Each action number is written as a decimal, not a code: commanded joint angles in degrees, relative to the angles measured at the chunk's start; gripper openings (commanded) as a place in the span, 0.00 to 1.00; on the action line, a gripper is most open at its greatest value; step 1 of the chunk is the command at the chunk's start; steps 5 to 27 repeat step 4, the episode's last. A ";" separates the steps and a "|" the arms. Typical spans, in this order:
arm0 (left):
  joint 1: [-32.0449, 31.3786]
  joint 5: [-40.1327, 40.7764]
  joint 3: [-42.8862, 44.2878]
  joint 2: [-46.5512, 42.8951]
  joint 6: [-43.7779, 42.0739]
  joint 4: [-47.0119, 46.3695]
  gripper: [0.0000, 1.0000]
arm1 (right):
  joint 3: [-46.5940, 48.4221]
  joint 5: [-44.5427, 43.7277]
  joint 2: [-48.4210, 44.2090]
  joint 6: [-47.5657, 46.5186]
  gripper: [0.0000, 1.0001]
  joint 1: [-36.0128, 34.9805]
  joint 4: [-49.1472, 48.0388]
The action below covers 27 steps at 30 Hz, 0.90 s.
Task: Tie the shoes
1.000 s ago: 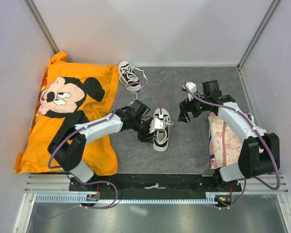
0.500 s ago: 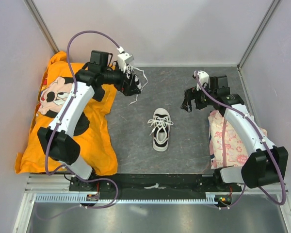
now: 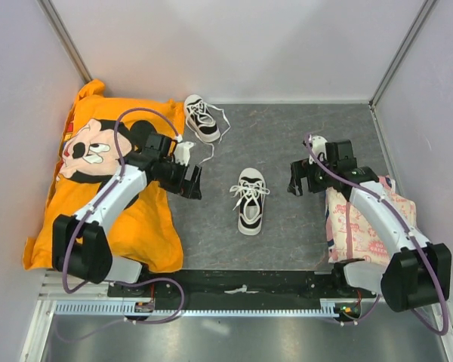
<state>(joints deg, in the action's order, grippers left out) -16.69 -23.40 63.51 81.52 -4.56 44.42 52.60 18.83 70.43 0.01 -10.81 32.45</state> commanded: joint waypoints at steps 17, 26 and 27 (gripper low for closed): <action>-0.28 7.04 -3.21 -9.17 1.66 -9.97 0.99 | 1.63 -6.43 -6.53 -8.00 0.98 -0.79 0.51; -0.28 7.04 -3.21 -9.17 1.66 -9.97 0.99 | 1.63 -6.43 -6.53 -8.00 0.98 -0.79 0.51; -0.28 7.04 -3.21 -9.17 1.66 -9.97 0.99 | 1.63 -6.43 -6.53 -8.00 0.98 -0.79 0.51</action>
